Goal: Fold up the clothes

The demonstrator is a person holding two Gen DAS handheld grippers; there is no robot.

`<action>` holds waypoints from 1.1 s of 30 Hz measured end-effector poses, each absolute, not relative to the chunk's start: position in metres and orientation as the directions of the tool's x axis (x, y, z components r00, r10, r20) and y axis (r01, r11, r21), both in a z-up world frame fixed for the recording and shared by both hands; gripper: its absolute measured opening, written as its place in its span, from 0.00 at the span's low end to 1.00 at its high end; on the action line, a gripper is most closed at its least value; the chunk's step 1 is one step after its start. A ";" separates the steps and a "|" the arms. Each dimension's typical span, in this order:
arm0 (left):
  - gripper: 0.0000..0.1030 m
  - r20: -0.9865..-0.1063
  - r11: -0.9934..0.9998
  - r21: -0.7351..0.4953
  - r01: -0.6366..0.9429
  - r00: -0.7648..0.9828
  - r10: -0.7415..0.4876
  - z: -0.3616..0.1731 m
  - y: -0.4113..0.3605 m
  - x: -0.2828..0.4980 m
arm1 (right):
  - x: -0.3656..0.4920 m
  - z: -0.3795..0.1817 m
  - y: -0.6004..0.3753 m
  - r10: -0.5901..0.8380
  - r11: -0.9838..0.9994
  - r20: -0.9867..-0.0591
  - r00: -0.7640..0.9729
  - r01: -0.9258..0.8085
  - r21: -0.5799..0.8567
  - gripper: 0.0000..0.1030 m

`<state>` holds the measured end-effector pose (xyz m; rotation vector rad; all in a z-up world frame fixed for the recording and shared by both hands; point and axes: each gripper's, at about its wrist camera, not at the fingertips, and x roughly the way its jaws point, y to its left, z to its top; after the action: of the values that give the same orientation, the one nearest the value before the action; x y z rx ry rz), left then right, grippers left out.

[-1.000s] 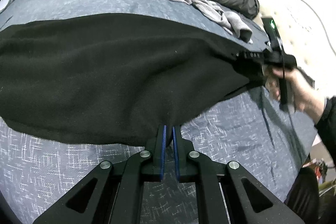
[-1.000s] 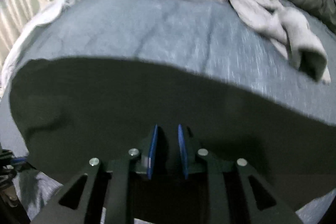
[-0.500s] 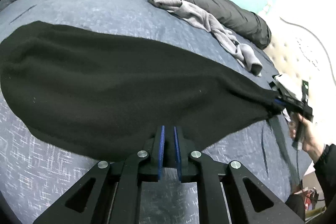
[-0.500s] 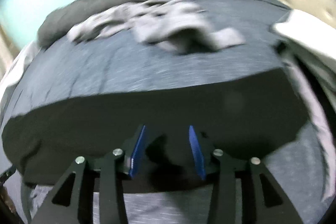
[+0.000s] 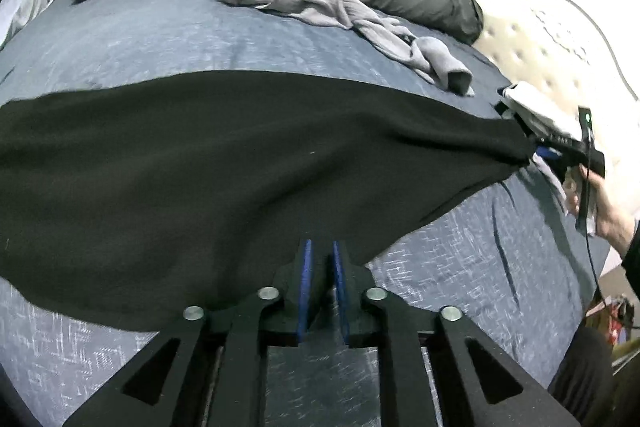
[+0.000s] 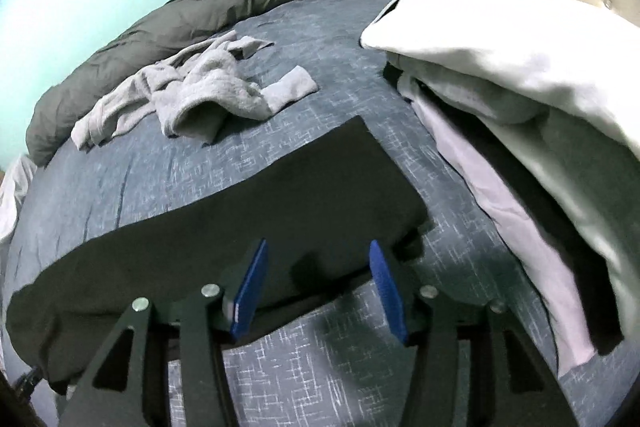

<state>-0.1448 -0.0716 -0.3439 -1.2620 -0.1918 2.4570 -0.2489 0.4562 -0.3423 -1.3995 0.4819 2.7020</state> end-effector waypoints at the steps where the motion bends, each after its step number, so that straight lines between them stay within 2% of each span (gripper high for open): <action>1: 0.24 -0.756 -0.922 -0.278 -0.270 -0.530 0.384 -0.343 -0.067 -0.146 | -0.248 -0.343 0.458 -0.092 -0.948 -0.806 -0.585 -0.197 0.251 0.52; 3: 0.31 -0.757 -0.921 -0.264 -0.286 -0.531 0.382 -0.342 -0.058 -0.149 | -0.247 -0.343 0.460 -0.098 -0.944 -0.807 -0.583 -0.201 0.260 0.52; 10: 0.31 -0.769 -0.916 -0.176 -0.360 -0.531 0.356 -0.343 -0.022 -0.160 | -0.234 -0.353 0.440 -0.192 -0.941 -0.813 -0.549 -0.131 0.311 0.52; 16: 0.31 -0.784 -0.907 -0.121 -0.403 -0.522 0.336 -0.348 0.011 -0.173 | -0.234 -0.358 0.436 -0.219 -0.936 -0.812 -0.540 -0.117 0.331 0.52; 23: 0.31 -0.797 -0.875 -0.085 -0.477 -0.494 0.347 -0.357 0.056 -0.181 | -0.239 -0.354 0.450 -0.206 -0.936 -0.821 -0.533 -0.138 0.325 0.52; 29: 0.31 -0.824 -0.858 0.004 -0.513 -0.489 0.288 -0.374 0.082 -0.183 | -0.247 -0.348 0.460 -0.185 -0.940 -0.826 -0.533 -0.149 0.306 0.52; 31: 0.28 -0.826 -0.857 0.021 -0.515 -0.492 0.275 -0.378 0.085 -0.184 | -0.252 -0.345 0.462 -0.170 -0.946 -0.825 -0.539 -0.147 0.290 0.52; 33: 0.06 -0.826 -0.859 0.017 -0.512 -0.491 0.276 -0.380 0.086 -0.186 | -0.258 -0.341 0.463 -0.155 -0.951 -0.824 -0.544 -0.145 0.274 0.52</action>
<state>-0.1857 0.0856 -0.3799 -1.2342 0.3608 2.3466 -0.2581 0.4634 -0.3412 -1.5021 0.4942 2.7212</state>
